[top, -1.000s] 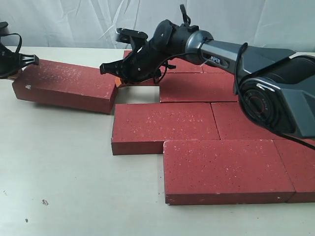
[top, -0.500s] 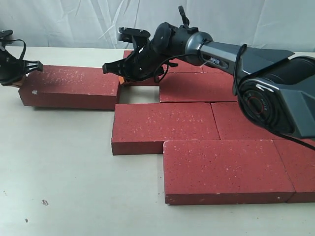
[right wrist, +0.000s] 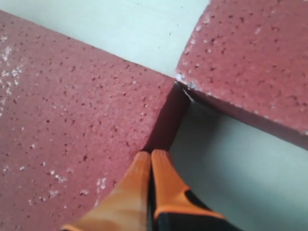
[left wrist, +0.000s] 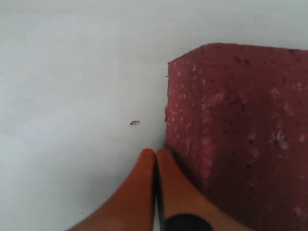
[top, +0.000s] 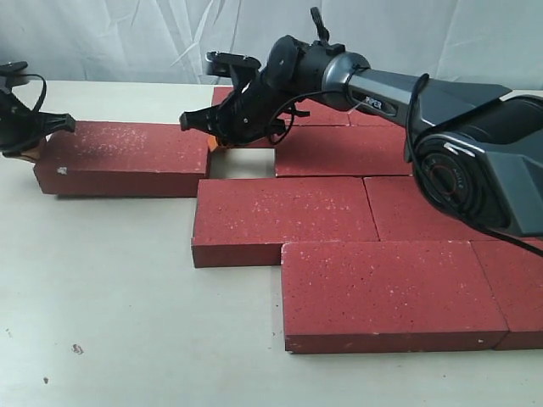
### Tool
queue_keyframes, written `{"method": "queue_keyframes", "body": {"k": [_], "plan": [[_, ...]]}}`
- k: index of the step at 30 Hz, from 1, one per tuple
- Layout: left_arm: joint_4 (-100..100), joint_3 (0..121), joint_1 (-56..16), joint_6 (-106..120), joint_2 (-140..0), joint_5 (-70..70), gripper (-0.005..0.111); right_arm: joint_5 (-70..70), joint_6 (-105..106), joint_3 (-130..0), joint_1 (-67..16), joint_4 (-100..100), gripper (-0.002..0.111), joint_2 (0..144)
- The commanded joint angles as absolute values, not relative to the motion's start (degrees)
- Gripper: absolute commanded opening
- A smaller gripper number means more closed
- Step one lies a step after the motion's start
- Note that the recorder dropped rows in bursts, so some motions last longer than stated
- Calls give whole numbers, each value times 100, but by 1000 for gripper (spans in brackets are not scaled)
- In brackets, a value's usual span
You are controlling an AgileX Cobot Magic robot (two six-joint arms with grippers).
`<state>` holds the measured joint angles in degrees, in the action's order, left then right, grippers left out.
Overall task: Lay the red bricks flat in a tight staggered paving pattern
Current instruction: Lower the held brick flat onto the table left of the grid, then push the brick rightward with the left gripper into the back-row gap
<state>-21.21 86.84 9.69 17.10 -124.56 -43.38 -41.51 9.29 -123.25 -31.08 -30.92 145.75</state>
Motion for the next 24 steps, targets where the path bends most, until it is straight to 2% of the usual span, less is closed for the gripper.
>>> {"method": "queue_keyframes", "body": {"k": [1, 24], "plan": [[-2455, 8682, 843, 1689, -12466, -4539, 0, -4350, 227, -12363, -3078, -2840, -1, 14514], [-2377, 8682, 843, 1624, -12661, -3891, 0, -4892, -116, -12363, -2943, -1803, -1, 14292]]}}
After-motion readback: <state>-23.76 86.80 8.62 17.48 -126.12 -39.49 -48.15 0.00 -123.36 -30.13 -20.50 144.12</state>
